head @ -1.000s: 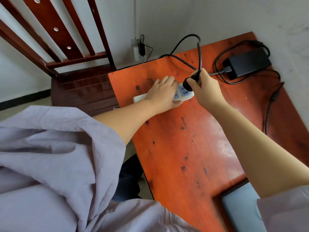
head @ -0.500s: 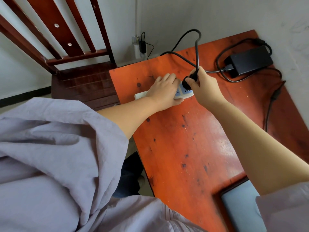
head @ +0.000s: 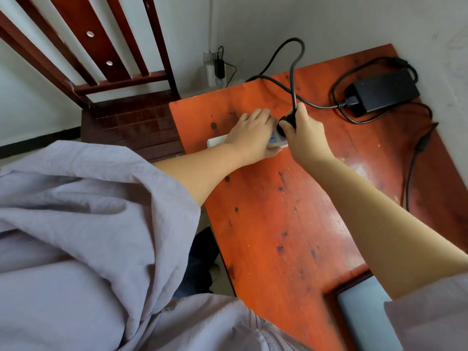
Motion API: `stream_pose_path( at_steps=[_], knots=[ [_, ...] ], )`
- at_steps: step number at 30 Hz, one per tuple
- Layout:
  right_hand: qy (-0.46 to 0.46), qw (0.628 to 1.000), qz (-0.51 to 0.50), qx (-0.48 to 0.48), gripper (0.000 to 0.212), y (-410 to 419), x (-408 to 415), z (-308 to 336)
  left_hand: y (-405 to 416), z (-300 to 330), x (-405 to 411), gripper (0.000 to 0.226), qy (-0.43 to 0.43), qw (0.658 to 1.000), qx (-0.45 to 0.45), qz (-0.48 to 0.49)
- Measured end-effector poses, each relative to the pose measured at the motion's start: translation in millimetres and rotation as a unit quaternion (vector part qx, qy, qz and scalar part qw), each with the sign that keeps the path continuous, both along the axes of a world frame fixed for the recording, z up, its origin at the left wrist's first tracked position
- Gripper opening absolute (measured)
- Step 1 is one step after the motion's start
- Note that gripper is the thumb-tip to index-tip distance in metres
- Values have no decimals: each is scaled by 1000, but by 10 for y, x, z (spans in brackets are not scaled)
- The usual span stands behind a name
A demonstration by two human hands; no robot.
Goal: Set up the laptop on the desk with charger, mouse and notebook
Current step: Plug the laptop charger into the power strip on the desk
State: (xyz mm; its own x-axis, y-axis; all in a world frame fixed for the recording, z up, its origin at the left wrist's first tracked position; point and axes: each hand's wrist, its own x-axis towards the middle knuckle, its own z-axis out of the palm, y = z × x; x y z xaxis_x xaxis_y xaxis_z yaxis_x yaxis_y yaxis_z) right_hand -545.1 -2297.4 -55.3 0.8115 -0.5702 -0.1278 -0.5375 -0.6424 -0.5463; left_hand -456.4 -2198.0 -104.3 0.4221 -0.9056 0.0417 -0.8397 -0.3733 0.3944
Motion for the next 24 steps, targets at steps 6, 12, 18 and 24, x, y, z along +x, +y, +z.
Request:
stream_pose_path(
  at_steps=[6,12,18,24],
  knots=[
    [-22,999,-27,29,16,29,-94,-107,1,-13,-16,52,0,1000,-9,4],
    [-3,1000,-11,13,20,14,-107,-93,1,28,-27,51,2,1000,11,4],
    [11,997,-71,-6,39,-121,-907,-7,143,169,-133,57,-55,998,33,18],
    [-12,950,-308,-47,30,17,-2326,64,128,318,-690,39,-80,979,-68,-177]
  ],
)
